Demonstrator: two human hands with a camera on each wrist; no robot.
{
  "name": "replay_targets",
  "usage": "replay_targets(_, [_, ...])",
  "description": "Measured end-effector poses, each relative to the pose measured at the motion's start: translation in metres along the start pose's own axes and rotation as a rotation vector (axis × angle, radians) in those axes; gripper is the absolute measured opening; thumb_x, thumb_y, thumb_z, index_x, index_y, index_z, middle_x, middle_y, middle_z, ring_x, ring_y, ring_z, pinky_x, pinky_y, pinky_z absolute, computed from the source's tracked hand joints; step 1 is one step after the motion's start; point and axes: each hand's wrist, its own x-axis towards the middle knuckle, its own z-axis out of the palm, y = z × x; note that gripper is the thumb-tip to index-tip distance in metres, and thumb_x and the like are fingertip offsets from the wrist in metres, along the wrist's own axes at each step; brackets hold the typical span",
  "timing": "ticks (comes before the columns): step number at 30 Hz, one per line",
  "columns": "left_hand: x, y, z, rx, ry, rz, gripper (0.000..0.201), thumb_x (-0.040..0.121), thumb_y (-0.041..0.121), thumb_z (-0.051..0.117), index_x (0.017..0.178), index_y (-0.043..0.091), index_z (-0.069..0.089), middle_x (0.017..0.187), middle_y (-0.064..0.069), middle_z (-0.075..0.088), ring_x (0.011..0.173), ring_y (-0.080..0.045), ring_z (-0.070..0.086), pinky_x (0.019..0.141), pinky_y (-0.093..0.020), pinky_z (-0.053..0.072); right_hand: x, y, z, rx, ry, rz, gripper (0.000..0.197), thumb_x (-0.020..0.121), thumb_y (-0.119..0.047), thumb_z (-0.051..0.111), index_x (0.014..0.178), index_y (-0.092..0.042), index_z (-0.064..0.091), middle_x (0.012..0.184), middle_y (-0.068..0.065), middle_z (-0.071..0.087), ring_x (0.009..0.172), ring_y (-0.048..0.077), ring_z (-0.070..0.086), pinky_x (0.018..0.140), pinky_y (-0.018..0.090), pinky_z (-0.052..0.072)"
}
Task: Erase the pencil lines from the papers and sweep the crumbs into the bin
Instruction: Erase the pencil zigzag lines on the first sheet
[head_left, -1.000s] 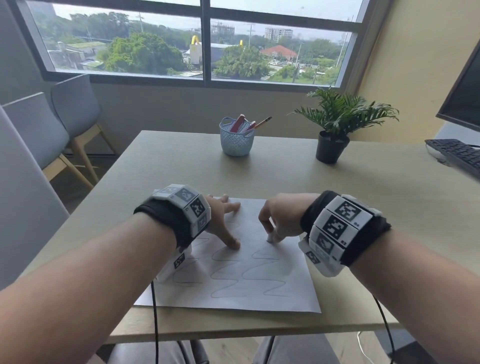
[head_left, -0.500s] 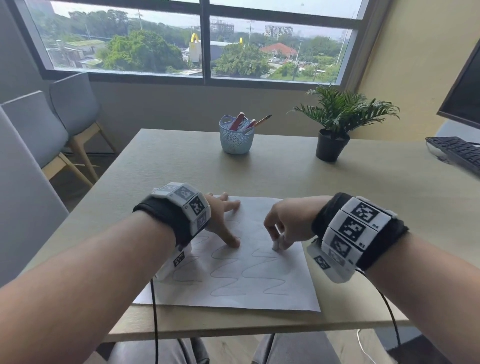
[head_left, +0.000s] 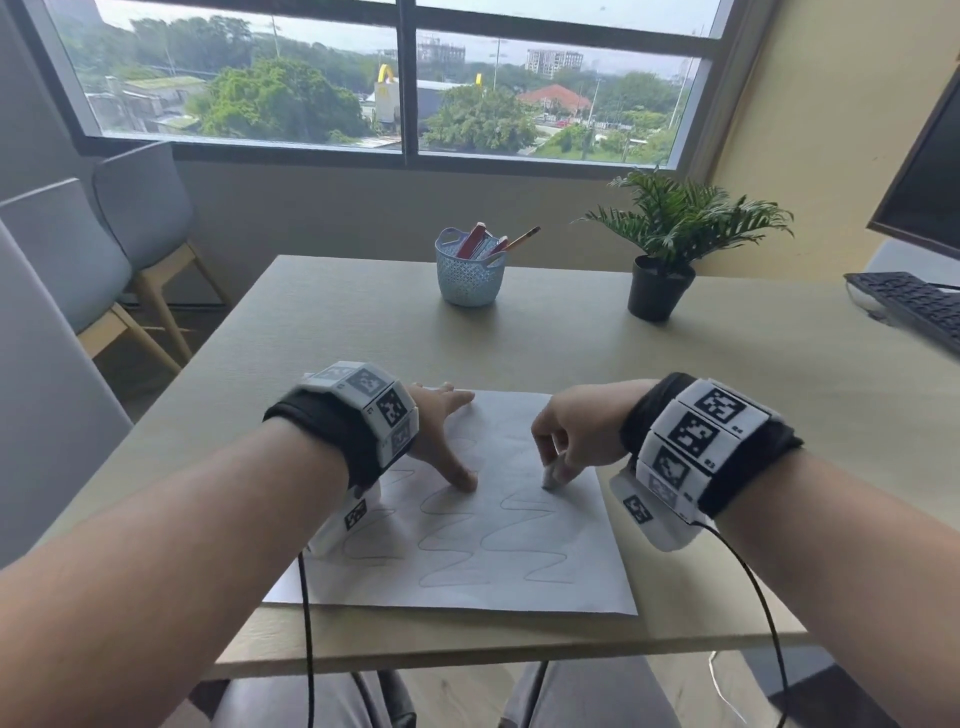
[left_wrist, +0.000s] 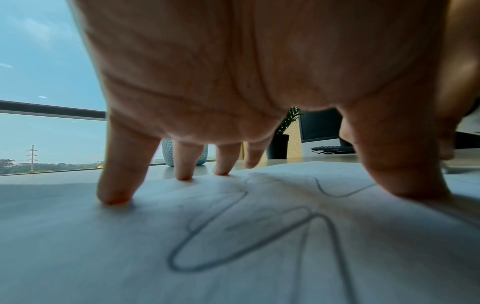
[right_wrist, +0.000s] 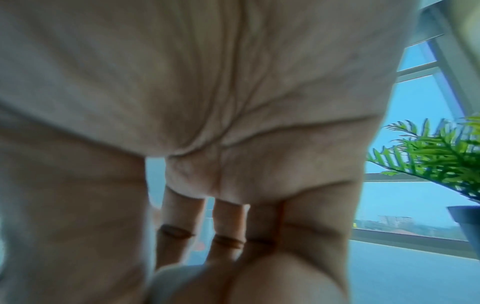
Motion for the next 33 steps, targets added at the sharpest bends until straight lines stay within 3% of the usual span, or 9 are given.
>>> replay_targets(2, [0.003, -0.002, 0.001, -0.052, 0.018, -0.028, 0.112, 0.058, 0.067, 0.077, 0.146, 0.038, 0.014, 0.15, 0.002, 0.032, 0.134, -0.024, 0.037, 0.108, -0.039, 0.03, 0.002, -0.002, -0.001, -0.001, 0.032, 0.019, 0.018, 0.084, -0.037, 0.07, 0.091, -0.022, 0.063, 0.096, -0.002, 0.064, 0.08, 0.016, 0.055, 0.068, 0.028, 0.045])
replay_targets(5, [0.004, -0.001, 0.002, -0.048, 0.024, -0.038, 0.105, 0.055, 0.068, 0.077, 0.14, 0.038, 0.023, 0.141, 0.002, 0.042, 0.124, -0.023, 0.045, 0.102, -0.037, 0.036, -0.002, -0.01, 0.006, -0.031, 0.058, -0.02, 0.016, 0.087, -0.029, 0.068, 0.094, -0.016, 0.065, 0.092, 0.0, 0.064, 0.076, 0.016, 0.052, 0.054, 0.022, 0.038])
replay_targets(9, [0.0, 0.001, -0.001, -0.008, 0.031, -0.001, 0.1, 0.063, 0.068, 0.073, 0.143, 0.035, 0.023, 0.148, 0.006, 0.032, 0.132, -0.019, 0.037, 0.106, -0.036, 0.031, -0.004, -0.019, 0.008, -0.017, 0.072, -0.094, 0.018, 0.087, -0.031, 0.068, 0.096, -0.016, 0.067, 0.095, 0.0, 0.066, 0.075, 0.015, 0.053, 0.056, 0.024, 0.039])
replay_targets(17, [0.001, -0.001, 0.001, 0.067, 0.003, 0.018, 0.109, 0.063, 0.075, 0.066, 0.149, 0.035, 0.013, 0.16, 0.01, 0.002, 0.146, -0.021, 0.01, 0.116, -0.044, 0.016, -0.008, -0.034, 0.014, 0.001, 0.07, -0.169, 0.016, 0.087, -0.031, 0.067, 0.094, -0.016, 0.067, 0.094, -0.001, 0.066, 0.076, 0.015, 0.054, 0.057, 0.022, 0.04])
replay_targets(21, [-0.001, -0.001, 0.001, 0.08, -0.023, 0.008, 0.119, 0.056, 0.078, 0.068, 0.15, 0.037, 0.007, 0.159, 0.012, -0.004, 0.147, -0.02, 0.002, 0.117, -0.047, 0.012, -0.002, -0.031, 0.004, 0.029, 0.069, -0.098, 0.019, 0.085, -0.035, 0.069, 0.093, -0.018, 0.068, 0.09, -0.004, 0.066, 0.077, 0.014, 0.056, 0.061, 0.024, 0.043])
replay_targets(28, [-0.005, 0.003, -0.001, 0.085, -0.016, 0.013, 0.116, 0.061, 0.073, 0.07, 0.15, 0.035, 0.007, 0.16, 0.01, -0.004, 0.147, -0.019, 0.004, 0.116, -0.044, 0.013, -0.005, -0.04, 0.012, -0.068, 0.124, -0.127, 0.008, 0.089, -0.021, 0.062, 0.083, -0.019, 0.057, 0.084, -0.003, 0.058, 0.076, 0.018, 0.051, 0.051, 0.021, 0.034])
replay_targets(33, [-0.006, 0.003, 0.001, 0.087, 0.004, 0.016, 0.117, 0.059, 0.074, 0.071, 0.15, 0.033, 0.01, 0.159, 0.011, 0.001, 0.146, -0.018, 0.009, 0.114, -0.041, 0.016, -0.001, -0.033, 0.001, 0.022, 0.067, -0.086, 0.015, 0.085, -0.031, 0.07, 0.09, -0.017, 0.067, 0.086, -0.004, 0.064, 0.075, 0.014, 0.055, 0.058, 0.024, 0.042])
